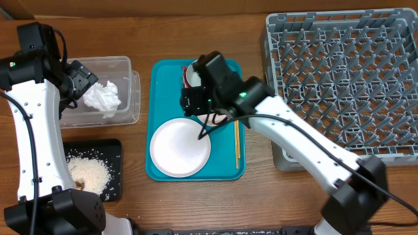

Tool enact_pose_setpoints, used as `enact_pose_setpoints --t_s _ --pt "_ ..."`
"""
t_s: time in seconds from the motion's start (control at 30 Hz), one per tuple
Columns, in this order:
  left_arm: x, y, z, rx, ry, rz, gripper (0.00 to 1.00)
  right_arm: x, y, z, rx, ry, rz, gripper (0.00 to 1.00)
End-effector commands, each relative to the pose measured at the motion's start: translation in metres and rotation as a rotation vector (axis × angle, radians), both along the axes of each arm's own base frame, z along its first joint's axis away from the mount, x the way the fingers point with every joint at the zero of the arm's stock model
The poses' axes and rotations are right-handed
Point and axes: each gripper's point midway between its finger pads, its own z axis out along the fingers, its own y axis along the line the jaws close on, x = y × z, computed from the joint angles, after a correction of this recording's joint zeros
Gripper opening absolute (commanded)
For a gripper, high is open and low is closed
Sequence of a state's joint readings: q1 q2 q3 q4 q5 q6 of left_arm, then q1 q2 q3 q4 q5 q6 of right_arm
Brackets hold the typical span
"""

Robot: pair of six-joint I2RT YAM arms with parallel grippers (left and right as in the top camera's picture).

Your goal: Sort waste into correct bins and load items into the dishwasher

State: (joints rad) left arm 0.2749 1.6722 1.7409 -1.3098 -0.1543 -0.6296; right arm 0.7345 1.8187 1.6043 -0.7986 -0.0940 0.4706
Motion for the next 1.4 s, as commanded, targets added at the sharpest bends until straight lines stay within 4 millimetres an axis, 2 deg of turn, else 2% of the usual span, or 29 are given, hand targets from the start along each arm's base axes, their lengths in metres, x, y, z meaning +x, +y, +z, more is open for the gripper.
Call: enact_pose_setpoints --t_s 0.0,0.13,0.23,0.3,0.4,0.47,0.6,0.67,0.7,0.77,0.8,0.87,0.9,0.97,1.0,1.37 --pt "0.001 0.002 0.001 0.007 -0.005 0.016 1.00 0.008 0.016 0.004 -0.002 -0.068 -0.018 0.84" --pt "0.001 0.002 0.001 0.006 -0.004 0.015 1.00 0.011 0.032 0.005 0.005 -0.128 -0.013 0.88" --pt "0.001 0.002 0.001 0.006 -0.004 0.015 1.00 0.015 0.038 0.010 0.020 -0.160 -0.019 0.89" --pt "0.001 0.002 0.001 0.006 -0.004 0.016 1.00 0.016 0.039 0.012 0.027 -0.167 -0.020 0.94" --pt "0.001 0.002 0.001 0.007 -0.004 0.016 1.00 0.019 0.036 0.012 0.027 -0.168 -0.026 0.99" --pt "0.001 0.002 0.001 0.007 -0.004 0.016 1.00 0.021 0.033 0.016 0.032 -0.173 -0.035 1.00" --pt "0.001 0.002 0.001 0.007 -0.004 0.016 1.00 0.029 0.012 0.036 0.047 -0.188 -0.079 1.00" --pt "0.001 0.002 0.001 0.006 -0.004 0.016 1.00 0.034 -0.005 0.048 0.051 -0.195 -0.111 1.00" --pt "0.001 0.002 0.001 0.007 -0.005 0.015 1.00 0.040 -0.029 0.063 0.047 -0.206 -0.157 1.00" --pt "0.001 0.002 0.001 0.006 -0.004 0.016 1.00 0.044 -0.058 0.078 0.039 -0.219 -0.215 1.00" --pt "0.001 0.002 0.001 0.006 -0.004 0.016 1.00 0.047 -0.081 0.089 0.038 -0.224 -0.258 1.00" --pt "0.001 0.002 0.001 0.007 -0.004 0.016 1.00 0.049 -0.112 0.103 0.036 -0.231 -0.318 1.00" --pt "0.001 0.002 0.001 0.006 -0.004 0.016 1.00 0.050 -0.140 0.113 0.032 -0.237 -0.374 1.00" --pt "0.001 0.002 0.001 0.006 -0.004 0.016 1.00 0.051 -0.168 0.119 0.023 -0.235 -0.434 0.99" --pt "0.001 0.002 0.001 0.007 -0.004 0.015 1.00 0.051 -0.192 0.121 0.009 -0.224 -0.485 1.00" --pt "0.001 0.002 0.001 0.006 -0.004 0.016 1.00 0.036 -0.295 0.090 -0.181 -0.082 -0.725 1.00"
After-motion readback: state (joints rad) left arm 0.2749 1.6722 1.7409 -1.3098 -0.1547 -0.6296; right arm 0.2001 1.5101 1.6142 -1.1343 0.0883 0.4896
